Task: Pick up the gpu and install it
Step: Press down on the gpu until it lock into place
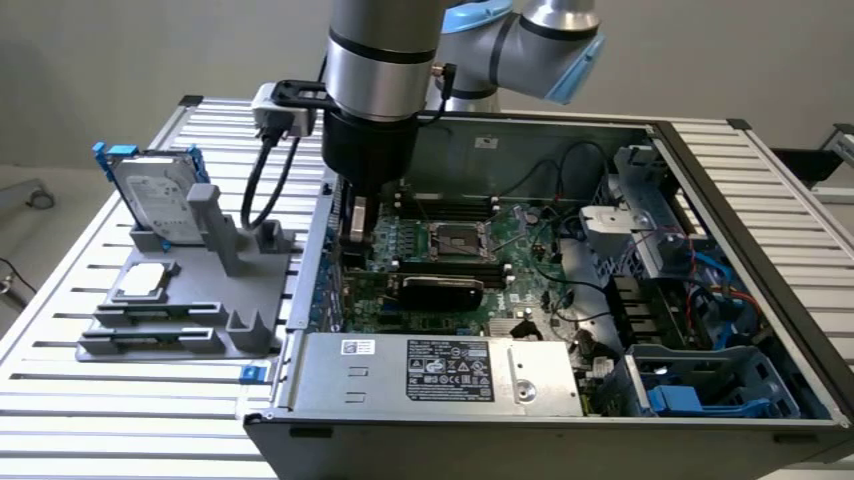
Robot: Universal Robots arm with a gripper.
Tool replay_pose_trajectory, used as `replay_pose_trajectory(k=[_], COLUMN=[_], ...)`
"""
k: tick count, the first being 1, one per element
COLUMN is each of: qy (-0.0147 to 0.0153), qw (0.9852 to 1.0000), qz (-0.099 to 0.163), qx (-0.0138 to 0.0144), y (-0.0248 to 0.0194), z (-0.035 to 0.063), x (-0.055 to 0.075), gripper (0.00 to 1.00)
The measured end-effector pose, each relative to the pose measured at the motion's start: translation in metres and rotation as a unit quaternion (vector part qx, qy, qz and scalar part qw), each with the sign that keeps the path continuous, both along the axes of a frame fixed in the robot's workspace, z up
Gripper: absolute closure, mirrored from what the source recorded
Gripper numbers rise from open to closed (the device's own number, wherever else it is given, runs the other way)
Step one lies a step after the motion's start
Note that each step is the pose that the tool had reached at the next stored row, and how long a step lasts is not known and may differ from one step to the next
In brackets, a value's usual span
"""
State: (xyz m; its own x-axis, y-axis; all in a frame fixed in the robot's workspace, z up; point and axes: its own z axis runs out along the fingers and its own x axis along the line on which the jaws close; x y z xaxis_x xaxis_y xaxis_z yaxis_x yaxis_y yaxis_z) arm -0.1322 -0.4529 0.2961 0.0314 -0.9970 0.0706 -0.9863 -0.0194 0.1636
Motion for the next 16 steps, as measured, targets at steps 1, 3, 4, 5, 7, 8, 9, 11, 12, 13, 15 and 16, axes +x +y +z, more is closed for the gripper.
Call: replay_pose_trajectory(k=[1,3,4,5,7,8,9,11,12,13,15,16], qy=[0.0003,0.0007,0.0009,0.0011,0.0015,0.0017,0.0018,0.0023,0.0025,0.0029,0.0036,0.0039], qw=[1.0,1.0,1.0,1.0,1.0,1.0,1.0,1.0,1.0,1.0,1.0,1.0], qz=[0.0,0.0,0.0,0.0,-0.001,-0.001,-0.001,-0.001,-0.001,-0.001,-0.002,-0.002], qx=[0.0001,0.0,-0.0001,-0.0001,-0.0001,0.0,0.0,-0.0001,0.0,0.0,0.0,-0.0001], y=[0.0001,0.0006,0.0008,0.0011,0.0018,0.0021,0.0024,0.0029,0.0031,0.0034,0.0039,0.0042], z=[-0.0001,0.0,0.0002,0.0003,0.0006,0.0007,0.0008,0.001,0.001,0.001,0.0011,0.0012], x=[0.0,0.0,0.0,0.0,0.0,0.0,0.0,0.0,0.0,0.0,0.0,0.0], gripper=[0.89,0.89,0.89,0.89,0.89,0.89,0.89,0.89,0.89,0.89,0.89,0.89])
